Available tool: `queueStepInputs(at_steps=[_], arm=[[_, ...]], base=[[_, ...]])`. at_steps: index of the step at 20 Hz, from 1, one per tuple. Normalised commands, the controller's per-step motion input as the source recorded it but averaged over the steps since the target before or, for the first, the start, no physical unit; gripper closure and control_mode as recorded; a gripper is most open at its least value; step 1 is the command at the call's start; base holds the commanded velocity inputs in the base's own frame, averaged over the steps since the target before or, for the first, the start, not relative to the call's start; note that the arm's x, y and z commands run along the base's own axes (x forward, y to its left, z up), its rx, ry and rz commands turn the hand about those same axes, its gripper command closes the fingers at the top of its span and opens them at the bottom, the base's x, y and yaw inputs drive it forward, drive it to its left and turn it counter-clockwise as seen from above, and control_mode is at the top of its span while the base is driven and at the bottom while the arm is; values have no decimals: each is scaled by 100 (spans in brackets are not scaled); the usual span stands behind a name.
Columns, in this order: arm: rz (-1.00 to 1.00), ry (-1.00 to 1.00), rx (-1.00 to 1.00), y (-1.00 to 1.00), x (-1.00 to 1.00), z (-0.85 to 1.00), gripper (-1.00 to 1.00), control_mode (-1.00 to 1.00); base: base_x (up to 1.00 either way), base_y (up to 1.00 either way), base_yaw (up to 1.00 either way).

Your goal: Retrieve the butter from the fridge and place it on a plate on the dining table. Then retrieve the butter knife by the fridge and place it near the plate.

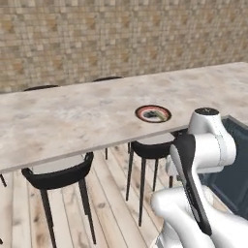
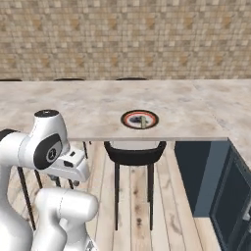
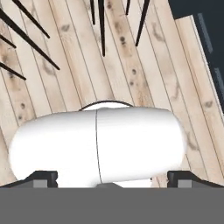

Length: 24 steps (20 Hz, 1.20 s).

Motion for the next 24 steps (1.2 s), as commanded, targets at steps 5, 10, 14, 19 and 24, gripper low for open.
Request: queueStepInputs(at_steps=[5, 10, 14, 19, 24], arm=[[0, 0, 0, 0, 0, 0, -100, 100], [0, 0, 0, 0, 0, 0, -100, 100], [0, 0, 0, 0, 0, 0, -100, 100], [0, 0, 0, 0, 0, 0, -100, 100], [0, 0, 0, 0, 0, 0, -100, 100]], base=[[0, 100, -1], [-8, 100, 0], [-29, 100, 2], [-29, 100, 9], [-32, 100, 14]])
